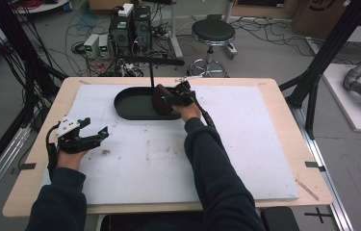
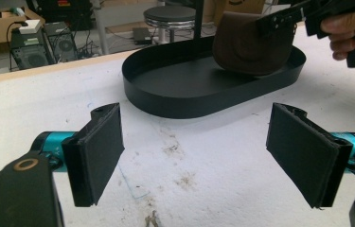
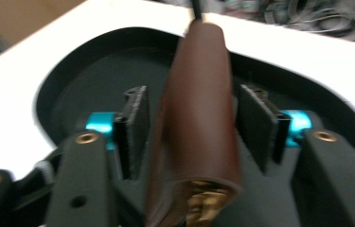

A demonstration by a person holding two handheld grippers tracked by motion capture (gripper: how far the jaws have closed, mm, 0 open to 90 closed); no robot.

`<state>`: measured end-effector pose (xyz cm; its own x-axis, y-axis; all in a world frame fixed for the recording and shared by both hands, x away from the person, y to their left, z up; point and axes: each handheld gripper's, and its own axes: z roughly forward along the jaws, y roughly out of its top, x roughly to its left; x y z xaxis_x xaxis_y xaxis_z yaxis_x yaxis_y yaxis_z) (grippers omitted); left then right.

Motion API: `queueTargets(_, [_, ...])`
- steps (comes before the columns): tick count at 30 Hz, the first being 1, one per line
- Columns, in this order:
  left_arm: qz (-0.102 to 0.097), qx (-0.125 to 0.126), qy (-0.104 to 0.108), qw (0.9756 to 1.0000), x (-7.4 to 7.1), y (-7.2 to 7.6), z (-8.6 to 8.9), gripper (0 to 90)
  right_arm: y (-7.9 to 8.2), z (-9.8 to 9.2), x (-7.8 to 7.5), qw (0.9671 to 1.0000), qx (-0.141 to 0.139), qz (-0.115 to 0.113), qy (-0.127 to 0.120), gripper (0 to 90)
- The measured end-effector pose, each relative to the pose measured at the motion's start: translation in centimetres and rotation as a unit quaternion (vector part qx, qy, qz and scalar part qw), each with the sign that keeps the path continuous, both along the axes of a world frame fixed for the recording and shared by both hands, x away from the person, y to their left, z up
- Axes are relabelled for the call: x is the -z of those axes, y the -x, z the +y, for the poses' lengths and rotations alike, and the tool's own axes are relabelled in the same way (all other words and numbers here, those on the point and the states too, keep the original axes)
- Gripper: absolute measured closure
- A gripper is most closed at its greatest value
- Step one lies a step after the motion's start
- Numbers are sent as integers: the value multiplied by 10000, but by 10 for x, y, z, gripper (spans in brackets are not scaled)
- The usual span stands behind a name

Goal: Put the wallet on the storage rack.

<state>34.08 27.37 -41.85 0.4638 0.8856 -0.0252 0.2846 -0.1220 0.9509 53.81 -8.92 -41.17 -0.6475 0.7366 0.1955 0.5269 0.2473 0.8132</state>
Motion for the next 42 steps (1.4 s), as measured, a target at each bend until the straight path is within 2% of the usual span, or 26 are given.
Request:
queueTargets(2, [-4,12,7,10000,0,0,-1,195,0,-7,-3,9997,196,-37,173,369])
queueTargets(6, [4,38,-30,10000,0,0,-2,195,0,-20,-11,9994,278,30,217,354])
queueTargets(11, [-5,45,-4,10000,0,0,-2,196,5,-35,-25,9992,242,-82,311,340])
queueTargets(13, [-9,68,58,10000,0,0,-2,195,12,-46,-33,9991,101,-287,308,334])
queueTargets(15, [-18,68,124,9999,0,-1,-2,195,19,-61,-37,9990,-158,-357,216,300])
queueTargets(17, [-11,65,153,9999,-1,-1,-1,195,27,-78,-40,9985,-281,-389,253,285])
queueTargets(19, [-26,40,251,9997,-1,-1,-1,195,39,-100,-44,9970,-297,-435,572,257])
queueTargets(21, [-32,35,309,9995,-1,-1,-1,188,54,-123,-47,9956,-227,-642,651,253])
queueTargets(23, [-47,71,334,9994,-1,-2,-1,176,65,-142,-50,9955,-176,-403,838,211])
queueTargets(25, [-45,68,329,9994,-1,-2,-3,176,81,-161,-49,9947,-220,-687,735,212])
queueTargets(27, [-84,90,255,9996,-2,-2,-4,176,94,-178,-47,9934,-101,-829,782,211])
queueTargets(28, [-96,91,254,9996,-2,-2,-5,175,99,-185,-47,9941,-39,-728,801,211])
queueTargets(29, [-103,92,240,9996,-3,-3,-6,176,104,-191,-46,9940,3,-770,781,211])
queueTargets(30, [-114,76,236,9996,-3,-3,-7,176,113,-199,-44,9933,53,-921,702,211])
queueTargets(33, [-118,73,200,9997,-3,-4,-9,176,131,-213,-39,9924,131,-1047,638,211])
queueTargets(37, [-103,56,186,9998,-3,-4,-9,176,150,-222,-28,9930,225,-1012,573,211])
queueTargets(40, [-131,40,180,9997,-4,-4,-8,176,161,-224,-18,9921,303,-1034,645,211])
queueTargets(42, [-135,53,191,9997,-4,-3,-9,177,164,-225,-15,9929,293,-927,686,211])
